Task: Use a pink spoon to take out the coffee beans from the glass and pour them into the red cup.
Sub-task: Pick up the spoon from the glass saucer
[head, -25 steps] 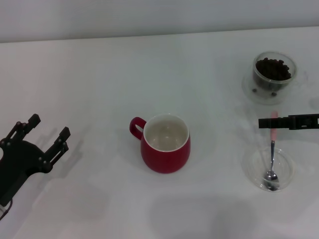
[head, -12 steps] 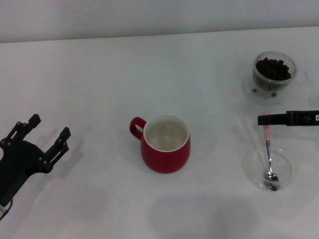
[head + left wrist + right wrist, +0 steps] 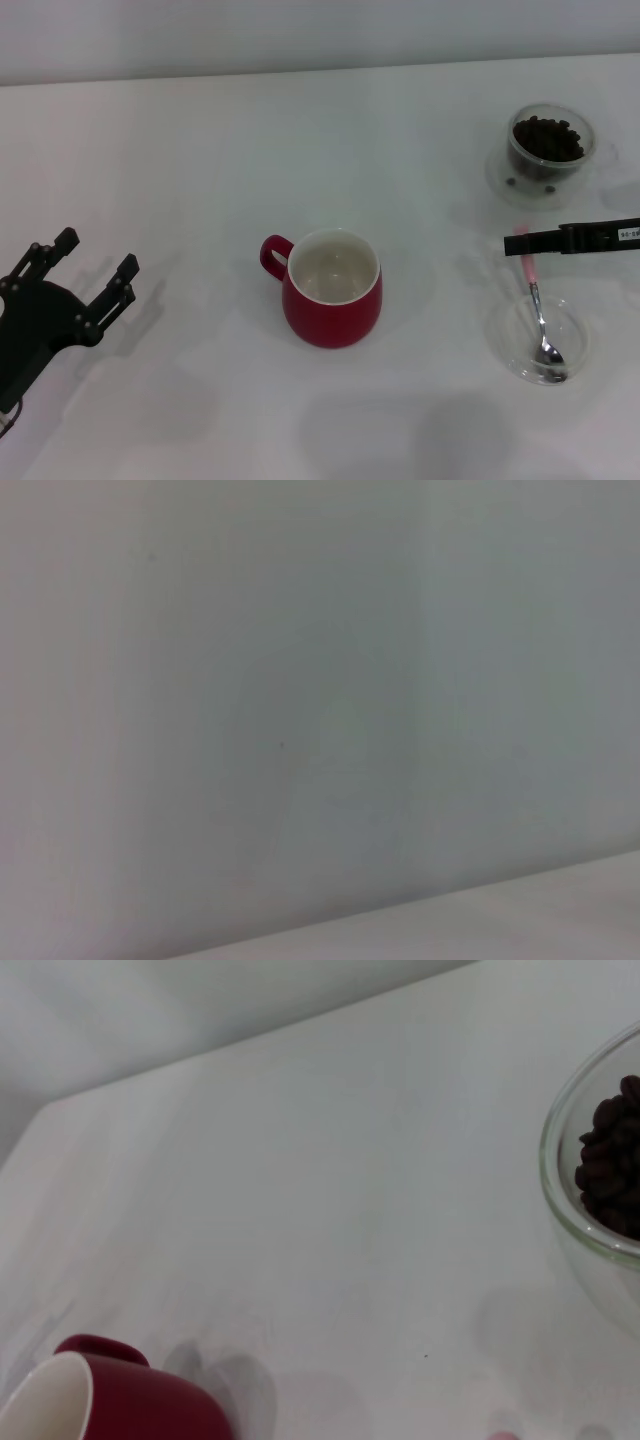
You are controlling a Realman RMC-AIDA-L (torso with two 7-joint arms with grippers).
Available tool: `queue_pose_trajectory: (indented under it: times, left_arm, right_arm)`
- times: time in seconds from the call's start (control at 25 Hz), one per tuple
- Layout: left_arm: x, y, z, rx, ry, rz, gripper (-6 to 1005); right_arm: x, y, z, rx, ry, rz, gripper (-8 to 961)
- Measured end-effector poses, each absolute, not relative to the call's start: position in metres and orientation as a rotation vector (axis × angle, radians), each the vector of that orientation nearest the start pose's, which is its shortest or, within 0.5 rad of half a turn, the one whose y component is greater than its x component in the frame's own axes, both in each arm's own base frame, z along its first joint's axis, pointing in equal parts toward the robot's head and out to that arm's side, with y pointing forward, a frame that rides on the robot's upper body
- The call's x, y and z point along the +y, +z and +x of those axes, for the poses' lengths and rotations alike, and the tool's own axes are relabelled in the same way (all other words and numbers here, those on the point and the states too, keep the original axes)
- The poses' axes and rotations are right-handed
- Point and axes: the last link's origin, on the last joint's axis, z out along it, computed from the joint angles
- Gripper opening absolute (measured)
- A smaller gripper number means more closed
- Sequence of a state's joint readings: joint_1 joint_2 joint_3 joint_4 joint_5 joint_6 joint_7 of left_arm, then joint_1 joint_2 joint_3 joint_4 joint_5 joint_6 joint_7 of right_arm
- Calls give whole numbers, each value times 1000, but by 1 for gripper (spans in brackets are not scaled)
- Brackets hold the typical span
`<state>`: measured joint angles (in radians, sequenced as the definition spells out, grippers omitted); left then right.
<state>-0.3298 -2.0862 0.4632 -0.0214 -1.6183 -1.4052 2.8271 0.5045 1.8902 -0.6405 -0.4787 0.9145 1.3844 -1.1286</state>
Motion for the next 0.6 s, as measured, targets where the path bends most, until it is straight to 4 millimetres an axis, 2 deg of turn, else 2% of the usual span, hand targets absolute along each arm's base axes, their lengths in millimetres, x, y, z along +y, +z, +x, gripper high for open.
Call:
queue_pose_trajectory:
  times: [0.6]
  left_arm:
    - [249, -55, -334, -460, -755, -2053, 772]
  right_arm:
    - [329, 40, 355, 1611, 339, -2281, 275]
